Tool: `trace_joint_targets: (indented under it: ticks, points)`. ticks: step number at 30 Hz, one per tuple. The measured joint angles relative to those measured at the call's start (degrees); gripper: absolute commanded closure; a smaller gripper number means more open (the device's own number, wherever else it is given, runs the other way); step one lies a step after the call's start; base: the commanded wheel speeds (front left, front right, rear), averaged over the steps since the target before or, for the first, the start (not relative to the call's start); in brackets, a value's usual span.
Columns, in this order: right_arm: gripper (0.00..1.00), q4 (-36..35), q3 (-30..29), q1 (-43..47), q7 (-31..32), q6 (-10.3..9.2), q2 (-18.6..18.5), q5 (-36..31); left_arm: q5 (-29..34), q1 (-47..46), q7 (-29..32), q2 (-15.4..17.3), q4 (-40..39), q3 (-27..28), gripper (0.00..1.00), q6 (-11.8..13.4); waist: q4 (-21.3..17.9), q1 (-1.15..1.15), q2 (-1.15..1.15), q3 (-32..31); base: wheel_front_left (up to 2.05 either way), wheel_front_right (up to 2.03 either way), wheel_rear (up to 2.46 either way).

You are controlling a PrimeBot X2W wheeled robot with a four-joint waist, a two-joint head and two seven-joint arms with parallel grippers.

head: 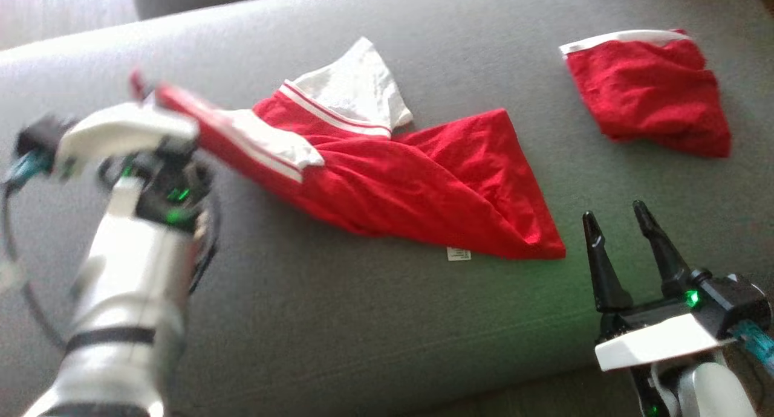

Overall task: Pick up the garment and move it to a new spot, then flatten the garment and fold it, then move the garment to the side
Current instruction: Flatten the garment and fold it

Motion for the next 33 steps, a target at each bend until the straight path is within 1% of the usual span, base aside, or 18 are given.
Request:
trace_joint_targets:
  ticks: [2,5,6,8,10,11,12,13,14,16,19,22,24,27,30,33]
  points:
    - [0.0,-0.1,0.0,-0.1,0.0,0.0,0.0,-0.4,3.4,3.9,0.0,0.9,-1.0,5.5,1.0,-0.1,0.8,0.01,0.0,1.0,0.0,0.0,0.0]
    - [0.0,0.2,-0.1,-0.1,0.0,0.0,0.0,-0.8,7.9,8.7,0.0,0.5,-5.4,14.0,1.0,-2.1,2.1,0.0,0.0,2.2,0.0,0.0,0.0]
    - [0.0,0.5,-0.1,-0.1,0.0,0.0,0.0,-0.8,9.8,10.2,-0.1,0.1,-7.0,16.1,0.88,-2.8,2.5,0.0,0.0,2.5,0.0,0.0,0.0]
    - [0.0,1.5,-0.2,-0.1,0.0,0.0,0.0,-0.8,12.8,13.1,-0.4,-1.0,-10.1,19.4,0.7,-4.8,3.2,0.0,0.0,3.1,0.0,0.0,0.0]
    - [0.0,3.0,0.0,-0.1,0.0,0.0,0.0,-0.8,15.5,15.9,-0.4,-1.8,-12.7,21.6,0.54,-6.7,3.8,0.0,0.0,3.6,0.0,0.0,0.0]
    - [0.0,4.0,0.3,-0.1,0.0,0.0,0.0,-0.8,16.6,17.1,-0.4,-2.0,-13.4,22.4,0.18,-7.2,4.2,0.01,0.0,3.8,0.0,0.0,0.0]
    - [0.0,5.0,0.6,-0.1,0.0,0.0,0.0,-0.8,17.9,18.2,-0.4,-2.1,-14.0,23.0,0.0,-7.5,4.6,0.01,0.0,4.0,0.0,0.0,0.0]
    - [0.0,6.1,1.0,-0.1,0.0,0.0,0.0,-0.8,19.0,19.2,-0.4,-2.1,-14.8,23.4,0.0,-7.7,4.9,0.0,0.0,4.2,0.0,0.0,0.0]
    - [0.0,9.2,1.9,-0.1,0.0,0.0,0.0,-1.2,21.6,21.0,-0.4,-2.2,-16.9,24.2,0.0,-8.6,5.5,0.0,0.0,4.3,0.0,0.0,0.0]
    - [0.0,12.7,2.2,-0.3,0.0,0.0,0.0,-1.2,23.9,22.6,-0.4,-2.1,-20.1,23.8,0.0,-9.6,6.1,0.0,0.0,4.3,0.0,0.0,0.0]
    - [0.0,17.8,2.0,-1.2,0.0,0.0,0.0,-1.2,29.0,25.2,-0.4,-2.1,-27.7,21.4,0.0,-10.7,6.9,0.0,0.0,4.3,0.0,0.0,0.0]
    - [0.0,21.3,0.9,-3.2,0.0,0.0,0.0,-1.6,33.3,28.9,-0.4,-2.1,-35.4,17.1,0.0,-10.6,7.7,0.0,0.0,4.2,0.0,0.0,0.0]
    - [0.0,22.9,0.3,-4.8,0.0,0.0,0.0,-1.7,35.0,31.9,-0.4,-2.1,-39.3,13.9,0.0,-10.5,8.1,0.0,0.0,4.0,0.0,0.0,0.0]
    - [0.0,25.6,-0.5,-6.8,0.0,0.0,0.0,-1.8,37.3,36.1,-0.4,-2.0,-43.4,9.7,0.0,-9.3,8.7,0.0,0.0,3.7,0.0,0.0,0.0]
    - [0.0,29.1,-1.1,-7.7,0.0,0.0,0.0,-1.8,38.6,38.5,-0.4,-1.9,-45.6,6.5,0.0,-8.0,9.3,0.0,0.0,3.4,0.0,0.0,0.0]
    - [0.0,31.7,-1.3,-8.3,0.0,0.0,0.0,-1.8,39.6,39.2,-0.4,-1.8,-47.1,4.8,0.0,-7.0,9.9,0.0,0.0,3.3,0.0,0.0,0.0]
